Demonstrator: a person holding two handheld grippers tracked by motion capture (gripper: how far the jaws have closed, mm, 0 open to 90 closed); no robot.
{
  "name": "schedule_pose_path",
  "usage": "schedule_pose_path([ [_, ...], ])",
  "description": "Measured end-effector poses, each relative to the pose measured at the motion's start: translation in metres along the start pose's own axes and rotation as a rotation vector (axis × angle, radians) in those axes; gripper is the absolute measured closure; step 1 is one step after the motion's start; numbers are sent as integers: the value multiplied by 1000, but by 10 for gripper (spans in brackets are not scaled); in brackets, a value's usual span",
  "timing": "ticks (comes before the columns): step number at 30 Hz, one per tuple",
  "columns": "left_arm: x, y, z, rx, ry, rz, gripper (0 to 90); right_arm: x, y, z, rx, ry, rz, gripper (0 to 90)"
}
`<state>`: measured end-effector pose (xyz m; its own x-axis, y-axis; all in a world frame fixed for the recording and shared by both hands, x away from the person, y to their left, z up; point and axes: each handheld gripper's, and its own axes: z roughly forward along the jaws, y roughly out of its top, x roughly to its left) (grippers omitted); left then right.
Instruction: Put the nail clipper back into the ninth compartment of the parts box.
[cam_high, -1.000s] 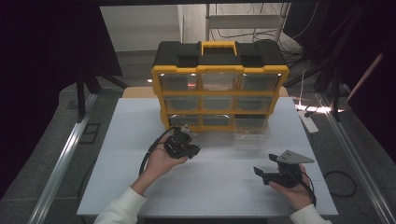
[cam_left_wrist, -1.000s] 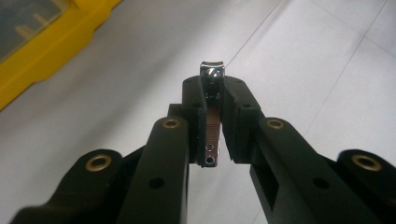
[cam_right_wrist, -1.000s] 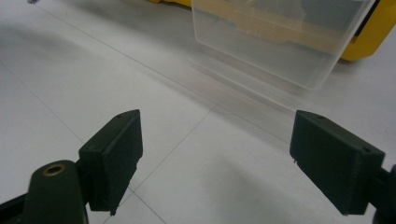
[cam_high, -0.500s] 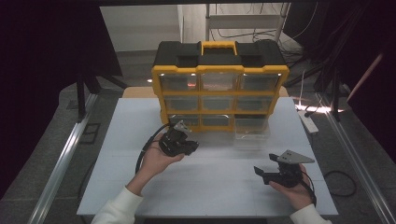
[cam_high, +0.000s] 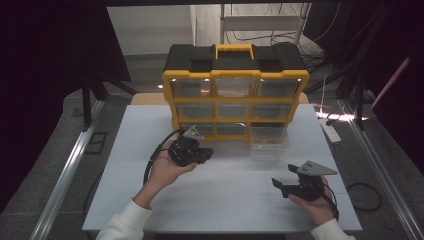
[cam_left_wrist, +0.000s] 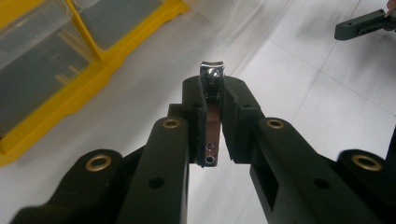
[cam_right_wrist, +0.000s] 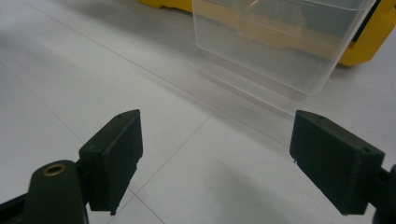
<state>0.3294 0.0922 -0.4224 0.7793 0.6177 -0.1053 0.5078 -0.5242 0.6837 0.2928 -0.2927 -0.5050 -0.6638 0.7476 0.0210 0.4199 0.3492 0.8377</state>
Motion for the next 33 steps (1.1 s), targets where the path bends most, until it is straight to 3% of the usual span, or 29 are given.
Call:
schedule_pose_path([
  [21, 3, 23, -5, -27, -8, 14, 798, 0, 0, 0, 0, -2, 2, 180],
  [33, 2, 36, 0, -29, -14, 17, 799, 0, 0, 0, -2, 0, 1, 180],
])
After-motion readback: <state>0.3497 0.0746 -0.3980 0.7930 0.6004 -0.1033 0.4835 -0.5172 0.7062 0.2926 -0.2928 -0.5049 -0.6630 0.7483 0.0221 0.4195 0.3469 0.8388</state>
